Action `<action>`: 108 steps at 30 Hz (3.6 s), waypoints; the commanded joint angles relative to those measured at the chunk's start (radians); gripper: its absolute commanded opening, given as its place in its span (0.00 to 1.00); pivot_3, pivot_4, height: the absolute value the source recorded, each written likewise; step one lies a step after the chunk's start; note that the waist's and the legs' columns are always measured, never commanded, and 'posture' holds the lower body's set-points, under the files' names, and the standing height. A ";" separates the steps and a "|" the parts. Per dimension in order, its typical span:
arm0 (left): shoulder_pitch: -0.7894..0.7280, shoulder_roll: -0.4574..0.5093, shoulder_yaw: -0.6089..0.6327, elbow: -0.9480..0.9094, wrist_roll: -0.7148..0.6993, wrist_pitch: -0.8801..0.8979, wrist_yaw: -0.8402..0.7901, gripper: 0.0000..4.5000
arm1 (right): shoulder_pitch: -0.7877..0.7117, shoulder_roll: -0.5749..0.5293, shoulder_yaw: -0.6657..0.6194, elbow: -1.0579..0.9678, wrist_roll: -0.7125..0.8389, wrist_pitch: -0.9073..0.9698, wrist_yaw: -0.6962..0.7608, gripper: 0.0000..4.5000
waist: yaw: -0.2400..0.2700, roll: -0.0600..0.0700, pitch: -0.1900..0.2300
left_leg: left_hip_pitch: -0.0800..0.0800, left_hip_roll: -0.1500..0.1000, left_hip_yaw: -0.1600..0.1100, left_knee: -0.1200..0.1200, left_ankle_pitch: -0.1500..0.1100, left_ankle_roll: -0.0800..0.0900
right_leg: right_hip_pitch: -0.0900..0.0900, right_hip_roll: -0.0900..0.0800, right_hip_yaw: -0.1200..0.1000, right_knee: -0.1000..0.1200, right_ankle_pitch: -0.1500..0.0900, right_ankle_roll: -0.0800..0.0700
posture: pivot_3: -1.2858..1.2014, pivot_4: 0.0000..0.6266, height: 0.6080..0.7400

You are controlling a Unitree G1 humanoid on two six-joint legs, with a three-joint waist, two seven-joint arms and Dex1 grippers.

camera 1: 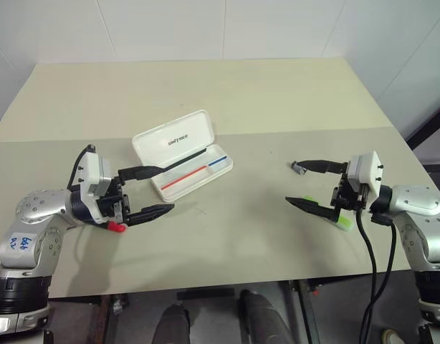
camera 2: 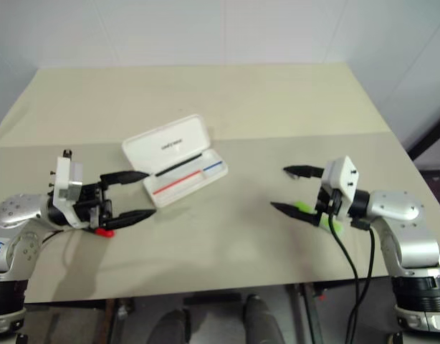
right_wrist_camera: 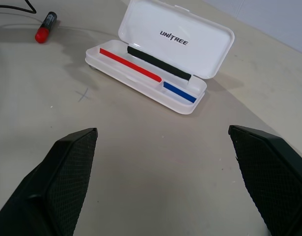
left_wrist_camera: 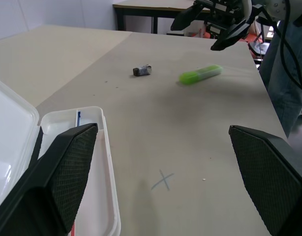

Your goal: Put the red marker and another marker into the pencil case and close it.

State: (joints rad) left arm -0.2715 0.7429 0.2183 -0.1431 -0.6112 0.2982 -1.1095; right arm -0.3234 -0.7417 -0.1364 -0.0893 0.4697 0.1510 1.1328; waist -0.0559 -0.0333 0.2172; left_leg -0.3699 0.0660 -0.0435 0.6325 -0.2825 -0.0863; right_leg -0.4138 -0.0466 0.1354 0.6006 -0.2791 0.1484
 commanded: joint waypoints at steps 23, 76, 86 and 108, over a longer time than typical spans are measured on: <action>-0.023 -0.024 -0.046 0.010 0.115 -0.042 0.126 0.79 | -0.040 0.157 0.081 -0.039 -0.034 -0.075 -0.065 1.00 | 0.002 0.000 0.000 | 0.000 0.000 0.000 0.000 0.000 0.000 | 0.000 0.000 0.000 0.001 0.002 0.004 | 0.52 0.24 1.00; -0.127 -0.143 -0.303 0.099 0.397 0.189 0.321 0.52 | 0.077 0.173 0.075 -0.278 -0.015 0.004 -0.235 1.00 | 0.002 0.000 0.000 | 0.001 0.000 -0.001 0.001 0.000 0.000 | 0.000 0.000 0.000 0.004 0.002 0.005 | 0.52 0.24 1.00; -0.209 -0.114 -0.354 0.228 0.441 0.161 0.254 0.00 | 0.073 0.116 0.079 -0.312 0.045 0.067 -0.169 1.00 | 0.003 0.000 -0.001 | 0.001 0.000 -0.001 0.001 0.000 0.000 | 0.000 0.000 0.000 0.003 0.002 0.005 | 0.52 0.24 1.00; -0.034 0.057 -0.310 -0.073 0.309 0.056 -0.059 0.00 | 0.054 0.086 0.057 -0.247 0.050 0.058 -0.137 1.00 | 0.005 0.000 -0.001 | 0.000 0.000 -0.001 0.000 -0.001 0.001 | -0.001 0.000 0.000 0.002 0.000 0.004 | 0.52 0.24 1.00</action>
State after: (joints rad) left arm -0.3163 0.7833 -0.1035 -0.1671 -0.2807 0.3596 -1.1498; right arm -0.2669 -0.6582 -0.0579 -0.3134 0.5065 0.2224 0.9988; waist -0.0504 -0.0333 0.2166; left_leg -0.3701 0.0660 -0.0442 0.6326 -0.2833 -0.0851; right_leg -0.4144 -0.0464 0.1354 0.6028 -0.2797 0.1515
